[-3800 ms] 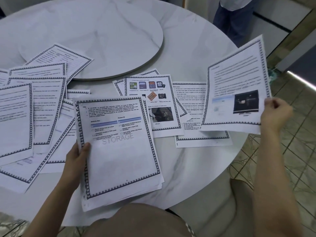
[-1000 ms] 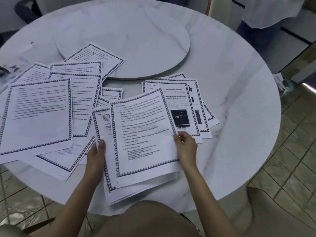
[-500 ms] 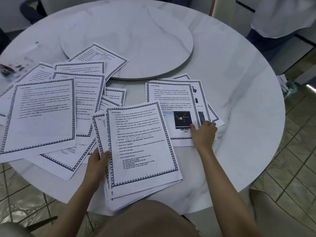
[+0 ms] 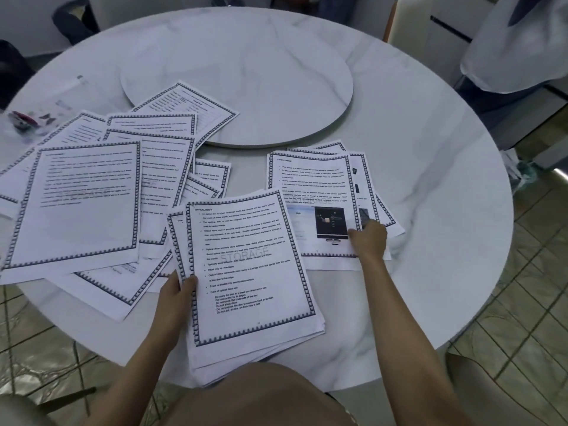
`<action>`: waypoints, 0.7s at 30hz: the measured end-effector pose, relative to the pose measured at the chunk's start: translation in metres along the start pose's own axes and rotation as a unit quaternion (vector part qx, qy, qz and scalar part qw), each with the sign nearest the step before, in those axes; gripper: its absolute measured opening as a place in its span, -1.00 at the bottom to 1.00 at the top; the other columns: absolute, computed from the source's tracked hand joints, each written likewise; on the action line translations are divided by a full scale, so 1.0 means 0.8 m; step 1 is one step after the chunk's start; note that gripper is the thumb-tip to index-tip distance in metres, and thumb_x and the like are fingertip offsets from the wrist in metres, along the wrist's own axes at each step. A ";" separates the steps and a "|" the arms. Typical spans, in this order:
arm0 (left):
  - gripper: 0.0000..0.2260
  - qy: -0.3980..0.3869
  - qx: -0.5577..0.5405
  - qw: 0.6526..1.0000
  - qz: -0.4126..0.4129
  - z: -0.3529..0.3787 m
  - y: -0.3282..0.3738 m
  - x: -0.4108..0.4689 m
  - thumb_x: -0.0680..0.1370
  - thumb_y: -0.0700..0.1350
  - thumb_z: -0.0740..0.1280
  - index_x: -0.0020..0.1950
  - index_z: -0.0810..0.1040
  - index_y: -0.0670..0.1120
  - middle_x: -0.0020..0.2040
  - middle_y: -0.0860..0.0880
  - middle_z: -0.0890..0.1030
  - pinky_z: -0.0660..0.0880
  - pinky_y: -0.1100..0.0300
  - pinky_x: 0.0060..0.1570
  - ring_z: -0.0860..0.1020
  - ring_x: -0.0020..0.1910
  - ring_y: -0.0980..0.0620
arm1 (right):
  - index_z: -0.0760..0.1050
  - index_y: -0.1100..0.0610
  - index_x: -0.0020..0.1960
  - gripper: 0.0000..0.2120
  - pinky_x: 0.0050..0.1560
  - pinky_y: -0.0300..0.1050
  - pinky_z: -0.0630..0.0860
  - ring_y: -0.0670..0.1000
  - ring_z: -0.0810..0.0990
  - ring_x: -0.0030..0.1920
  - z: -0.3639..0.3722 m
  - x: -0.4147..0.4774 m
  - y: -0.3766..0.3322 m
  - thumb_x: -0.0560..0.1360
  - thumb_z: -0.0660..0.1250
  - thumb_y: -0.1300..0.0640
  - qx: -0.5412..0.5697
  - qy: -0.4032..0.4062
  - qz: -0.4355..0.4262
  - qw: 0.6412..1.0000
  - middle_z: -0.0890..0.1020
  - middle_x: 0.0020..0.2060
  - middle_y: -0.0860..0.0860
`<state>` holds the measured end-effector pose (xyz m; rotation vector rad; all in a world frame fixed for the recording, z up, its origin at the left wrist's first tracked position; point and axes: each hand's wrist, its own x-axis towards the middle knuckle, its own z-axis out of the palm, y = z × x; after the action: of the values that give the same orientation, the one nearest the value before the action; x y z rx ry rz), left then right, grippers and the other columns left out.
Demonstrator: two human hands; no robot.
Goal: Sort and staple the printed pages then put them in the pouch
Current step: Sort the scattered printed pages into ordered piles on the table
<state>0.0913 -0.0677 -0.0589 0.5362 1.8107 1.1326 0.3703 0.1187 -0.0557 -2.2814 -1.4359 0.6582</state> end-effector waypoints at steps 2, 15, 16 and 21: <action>-0.74 0.005 -0.002 1.000 -0.016 -0.001 -0.001 0.001 0.62 -0.20 0.09 0.27 0.43 -0.09 0.14 -0.10 0.55 0.46 -0.04 0.14 0.53 0.10 -0.15 | 0.50 0.36 0.12 -0.76 0.06 -0.04 0.44 0.23 0.54 0.12 -0.008 0.004 0.001 0.48 0.29 0.28 0.043 0.002 -0.033 0.999 0.58 0.08 0.27; -0.71 0.011 -0.013 1.000 -0.027 0.001 0.004 -0.001 0.64 -0.14 0.08 0.32 0.40 -0.16 0.16 -0.12 0.53 0.41 -0.06 0.24 0.51 0.15 -0.16 | 0.53 0.28 0.15 -0.76 -0.03 -0.30 0.39 0.01 0.53 -0.06 -0.085 0.032 0.008 0.51 0.26 0.24 0.264 0.140 -0.001 0.954 0.63 0.06 0.20; -0.72 0.009 -0.013 1.000 -0.023 0.001 0.005 -0.002 0.64 -0.15 0.08 0.31 0.41 -0.15 0.15 -0.13 0.54 0.42 -0.06 0.22 0.52 0.14 -0.16 | 0.54 0.26 0.14 -0.76 -0.01 -0.27 0.41 -0.01 0.52 -0.07 -0.086 0.031 0.007 0.51 0.27 0.23 0.279 0.134 -0.001 0.951 0.63 0.05 0.19; -0.72 0.012 -0.017 1.000 -0.021 0.002 0.002 0.000 0.64 -0.17 0.07 0.31 0.41 -0.17 0.16 -0.16 0.53 0.42 0.00 0.16 0.51 0.09 -0.13 | 0.54 0.26 0.08 -0.82 -0.02 -0.23 0.49 0.01 0.53 -0.09 -0.064 0.007 0.005 0.50 0.30 0.25 0.335 0.045 -0.035 0.941 0.62 -0.04 0.17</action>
<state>0.0923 -0.0659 -0.0577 0.4647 1.8123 1.1426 0.4040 0.1192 -0.0162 -1.6934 -1.0293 0.8493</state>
